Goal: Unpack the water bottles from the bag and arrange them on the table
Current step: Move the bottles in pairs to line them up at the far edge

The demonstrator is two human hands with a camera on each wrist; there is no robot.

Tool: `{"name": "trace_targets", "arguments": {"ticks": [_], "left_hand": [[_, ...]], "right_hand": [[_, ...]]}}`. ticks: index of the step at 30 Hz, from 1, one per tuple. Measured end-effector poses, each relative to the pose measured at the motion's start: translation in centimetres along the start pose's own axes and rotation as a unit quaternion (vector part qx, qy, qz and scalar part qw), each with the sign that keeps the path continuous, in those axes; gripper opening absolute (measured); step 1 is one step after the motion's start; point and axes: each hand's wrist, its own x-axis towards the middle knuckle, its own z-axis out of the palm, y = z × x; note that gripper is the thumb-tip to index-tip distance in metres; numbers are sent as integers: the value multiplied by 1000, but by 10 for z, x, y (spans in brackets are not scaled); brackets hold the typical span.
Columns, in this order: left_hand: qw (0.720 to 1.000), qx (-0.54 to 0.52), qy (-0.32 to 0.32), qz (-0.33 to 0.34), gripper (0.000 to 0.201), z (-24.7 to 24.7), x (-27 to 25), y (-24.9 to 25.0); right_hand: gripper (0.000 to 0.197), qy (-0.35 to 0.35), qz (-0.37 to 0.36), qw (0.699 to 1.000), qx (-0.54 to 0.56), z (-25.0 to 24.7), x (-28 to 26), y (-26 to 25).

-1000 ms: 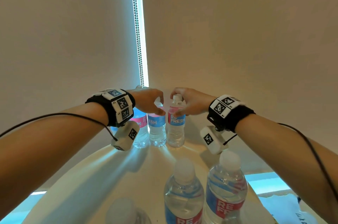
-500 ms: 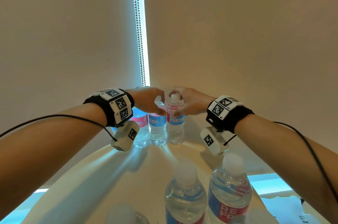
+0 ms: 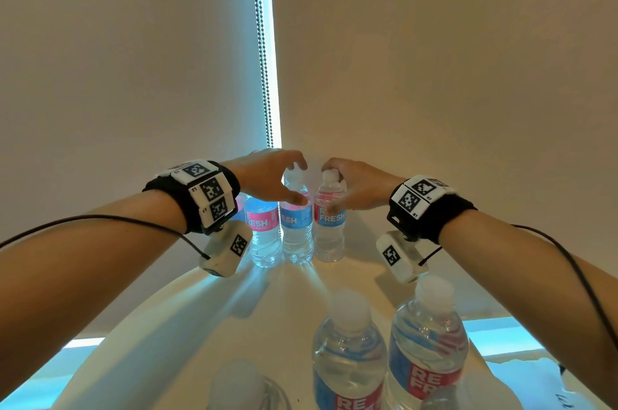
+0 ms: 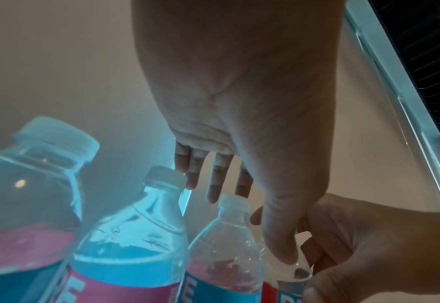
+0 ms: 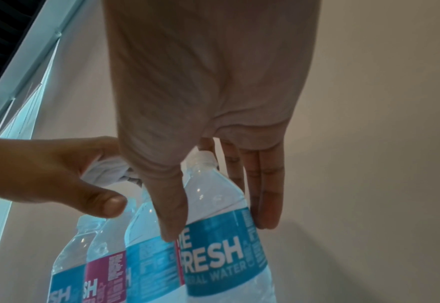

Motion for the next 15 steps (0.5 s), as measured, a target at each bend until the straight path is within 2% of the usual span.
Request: {"name": "trace_targets", "arguments": {"ticks": [4, 8, 11, 13, 15], "left_hand": [[997, -21, 61, 36, 65, -11, -16, 4], [987, -79, 97, 104, 55, -25, -44, 16], [981, -110, 57, 152, 48, -36, -69, 31], [975, -123, -1, 185, 44, -44, -85, 43], [962, -144, -63, 224, 41, -48, -99, 55]], "right_hand": [[86, 2, 9, 1000, -9, -2, -3, 0], [89, 27, 19, 999, -7, -13, -18, -2], [77, 110, 9, 994, -16, -29, -43, -2], [63, 161, -8, 986, -33, -39, -66, -2], [51, 179, -24, 983, -35, -50, -92, -3]]}}
